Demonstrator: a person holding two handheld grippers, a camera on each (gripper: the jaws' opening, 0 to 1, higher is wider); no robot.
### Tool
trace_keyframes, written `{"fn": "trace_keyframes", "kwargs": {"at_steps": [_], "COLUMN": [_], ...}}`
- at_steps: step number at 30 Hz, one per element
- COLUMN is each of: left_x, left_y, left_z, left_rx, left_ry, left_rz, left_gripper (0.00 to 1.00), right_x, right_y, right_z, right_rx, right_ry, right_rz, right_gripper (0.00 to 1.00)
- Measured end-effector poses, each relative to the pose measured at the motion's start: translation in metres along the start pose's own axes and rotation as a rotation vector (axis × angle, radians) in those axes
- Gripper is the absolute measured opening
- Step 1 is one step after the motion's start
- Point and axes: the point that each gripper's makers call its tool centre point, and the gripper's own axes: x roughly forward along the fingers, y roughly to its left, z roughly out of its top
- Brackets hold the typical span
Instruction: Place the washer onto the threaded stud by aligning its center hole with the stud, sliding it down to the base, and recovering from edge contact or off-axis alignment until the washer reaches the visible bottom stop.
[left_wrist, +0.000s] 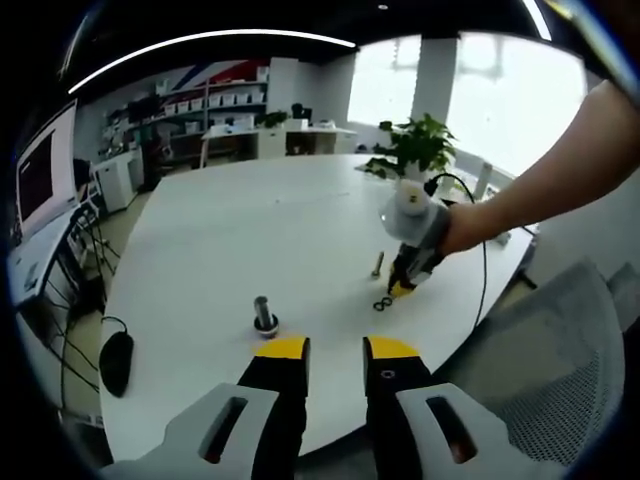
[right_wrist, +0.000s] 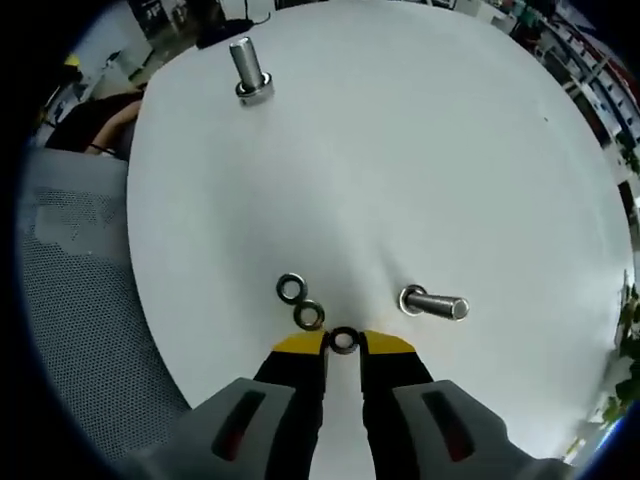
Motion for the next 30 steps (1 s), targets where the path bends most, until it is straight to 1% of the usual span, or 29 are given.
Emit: {"fn": "trace_keyframes", "kwargs": {"at_steps": [5, 9, 14, 16, 18, 20, 24, 26, 28, 30], "left_x": [0.001, 0.0012, 0.0013, 0.0016, 0.002, 0.0019, 0.0012, 0.0013, 0.0018, 0.0019], "left_y": [-0.0014, -0.0013, -0.0007, -0.001, -0.0012, -0.0008, 0.001, 0.0008, 0.0001, 0.0001], "left_z": [-0.0013, -0.0013, -0.0017, -0.0022, -0.0026, -0.0025, -0.0023, -0.0014, -0.0022, -0.0029], "left_rx": [0.006, 0.008, 0.006, 0.007, 0.009, 0.008, 0.001, 0.005, 0.006, 0.008], "left_ry": [0.008, 0.009, 0.011, 0.013, 0.016, 0.016, 0.013, 0.009, 0.015, 0.018], "left_rz": [-0.006, -0.006, -0.005, -0.006, -0.007, -0.006, 0.002, 0.001, -0.001, 0.0], "left_gripper": [0.19, 0.19, 0.19, 0.19, 0.19, 0.19, 0.18, 0.18, 0.18, 0.18], "right_x": [-0.0006, 0.0001, -0.0006, -0.0004, -0.0004, -0.0014, -0.0027, -0.0027, -0.002, -0.0021], "right_y": [0.0, 0.0, 0.002, 0.002, 0.0024, 0.0029, 0.0077, 0.0062, 0.0015, 0.0019], "right_z": [-0.0003, -0.0006, -0.0018, -0.0019, -0.0024, -0.0028, -0.0035, -0.0041, -0.0038, -0.003], "right_rx": [0.009, -0.009, -0.104, -0.117, -0.145, -0.144, -0.171, -0.186, -0.188, -0.189], "right_ry": [0.01, 0.005, -0.004, -0.003, -0.006, -0.009, -0.016, -0.022, -0.022, -0.011], "right_rz": [0.001, -0.002, 0.012, 0.017, 0.029, 0.041, 0.095, 0.094, 0.073, 0.079], "right_gripper": [0.14, 0.15, 0.15, 0.15, 0.15, 0.16, 0.21, 0.19, 0.15, 0.15]}}
